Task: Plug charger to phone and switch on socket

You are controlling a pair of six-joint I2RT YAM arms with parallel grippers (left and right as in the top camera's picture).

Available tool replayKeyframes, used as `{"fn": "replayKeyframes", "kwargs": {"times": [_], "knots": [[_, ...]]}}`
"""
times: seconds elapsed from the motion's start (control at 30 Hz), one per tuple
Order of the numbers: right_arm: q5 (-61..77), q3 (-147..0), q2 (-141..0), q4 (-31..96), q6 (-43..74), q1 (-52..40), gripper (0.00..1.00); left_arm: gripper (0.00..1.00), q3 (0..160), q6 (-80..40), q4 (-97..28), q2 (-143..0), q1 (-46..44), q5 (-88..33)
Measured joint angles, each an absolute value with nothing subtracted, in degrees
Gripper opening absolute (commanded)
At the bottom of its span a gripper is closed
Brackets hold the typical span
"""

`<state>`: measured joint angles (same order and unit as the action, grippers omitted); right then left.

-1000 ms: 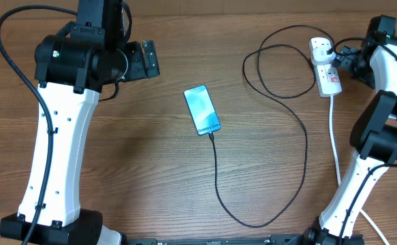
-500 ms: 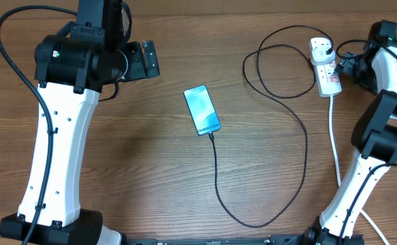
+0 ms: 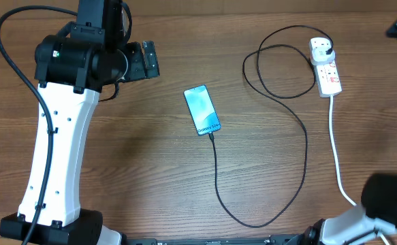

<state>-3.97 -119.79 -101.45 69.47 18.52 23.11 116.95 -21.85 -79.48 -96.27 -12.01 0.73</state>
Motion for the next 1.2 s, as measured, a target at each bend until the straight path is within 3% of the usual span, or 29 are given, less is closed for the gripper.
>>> {"fn": "replayKeyframes", "kwargs": {"times": [0.5, 0.87, 1.2], "knots": [[4.47, -119.66, -77.08, 96.16, 19.70, 15.11, 1.00, 0.99, 116.95, -21.85, -79.57, -96.27, -12.01, 0.73], [11.22, -118.87, -61.04, 97.23, 19.70, 11.20, 1.00, 0.99, 116.95, -21.82, -79.55, -96.27, -12.01, 0.73], [18.15, -118.37, -60.47, 97.25, 19.68, 11.16, 1.00, 1.00, 116.95, -21.82, -79.55, -96.27, -12.01, 0.73]]}}
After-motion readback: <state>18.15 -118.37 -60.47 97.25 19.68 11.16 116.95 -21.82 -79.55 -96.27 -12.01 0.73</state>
